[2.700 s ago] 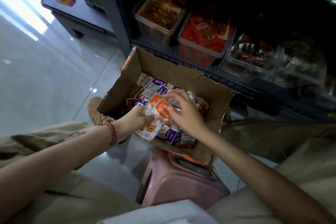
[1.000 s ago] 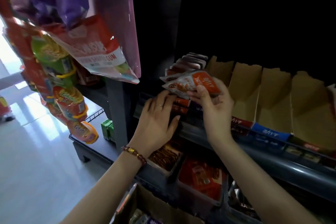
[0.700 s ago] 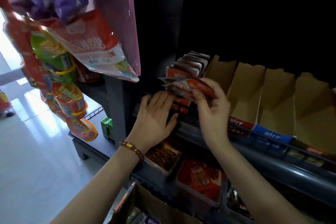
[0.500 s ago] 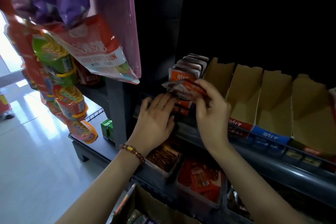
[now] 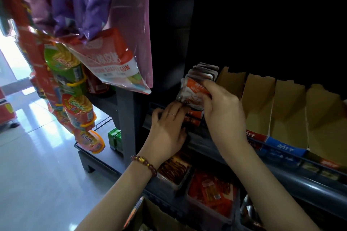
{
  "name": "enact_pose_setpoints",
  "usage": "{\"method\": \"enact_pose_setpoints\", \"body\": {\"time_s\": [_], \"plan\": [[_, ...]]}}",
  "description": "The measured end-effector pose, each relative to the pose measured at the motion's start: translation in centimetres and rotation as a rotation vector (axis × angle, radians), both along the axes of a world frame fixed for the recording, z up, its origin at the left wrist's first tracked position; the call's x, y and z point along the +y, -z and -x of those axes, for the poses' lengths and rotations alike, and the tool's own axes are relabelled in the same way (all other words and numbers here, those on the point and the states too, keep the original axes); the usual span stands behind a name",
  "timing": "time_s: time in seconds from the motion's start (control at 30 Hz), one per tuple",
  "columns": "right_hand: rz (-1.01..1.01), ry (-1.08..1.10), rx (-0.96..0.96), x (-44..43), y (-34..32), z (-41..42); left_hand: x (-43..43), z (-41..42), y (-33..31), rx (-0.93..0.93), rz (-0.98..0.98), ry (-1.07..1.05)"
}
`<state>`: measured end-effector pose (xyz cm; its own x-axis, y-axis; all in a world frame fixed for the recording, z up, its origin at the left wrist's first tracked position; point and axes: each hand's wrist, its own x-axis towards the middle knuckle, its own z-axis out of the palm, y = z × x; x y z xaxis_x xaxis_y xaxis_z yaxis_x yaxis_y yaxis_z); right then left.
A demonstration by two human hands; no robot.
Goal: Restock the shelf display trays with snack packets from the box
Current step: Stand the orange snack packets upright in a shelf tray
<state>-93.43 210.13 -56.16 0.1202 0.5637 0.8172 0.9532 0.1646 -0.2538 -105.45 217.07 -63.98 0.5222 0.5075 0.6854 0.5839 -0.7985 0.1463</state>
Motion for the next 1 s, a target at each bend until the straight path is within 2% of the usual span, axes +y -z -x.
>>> {"method": "enact_pose_setpoints", "body": {"time_s": [0.2,0.3,0.5,0.57,0.63,0.9,1.0], "plan": [[-0.013,0.002,0.006,-0.1,-0.3,-0.7,0.0,-0.1,0.1,-0.005,0.060,0.010],[-0.034,-0.101,0.057,0.0,0.2,-0.7,-0.4,-0.2,0.0,-0.046,0.113,0.024],[-0.045,-0.329,0.517,0.1,0.9,-0.9,-0.5,-0.2,-0.1,-0.111,0.132,0.029],[-0.021,-0.340,0.575,0.3,1.1,-1.0,-0.7,-0.4,0.0,-0.121,0.153,0.026],[0.011,-0.295,0.509,0.4,1.6,-1.2,-0.8,-0.5,0.1,-0.145,0.189,0.021],[0.037,-0.141,0.173,0.0,1.0,-2.0,-0.7,-0.2,0.1,-0.122,0.091,0.009],[0.000,-0.052,-0.012,0.0,0.7,-1.3,-0.5,0.0,0.1,-0.093,0.078,-0.014]]}}
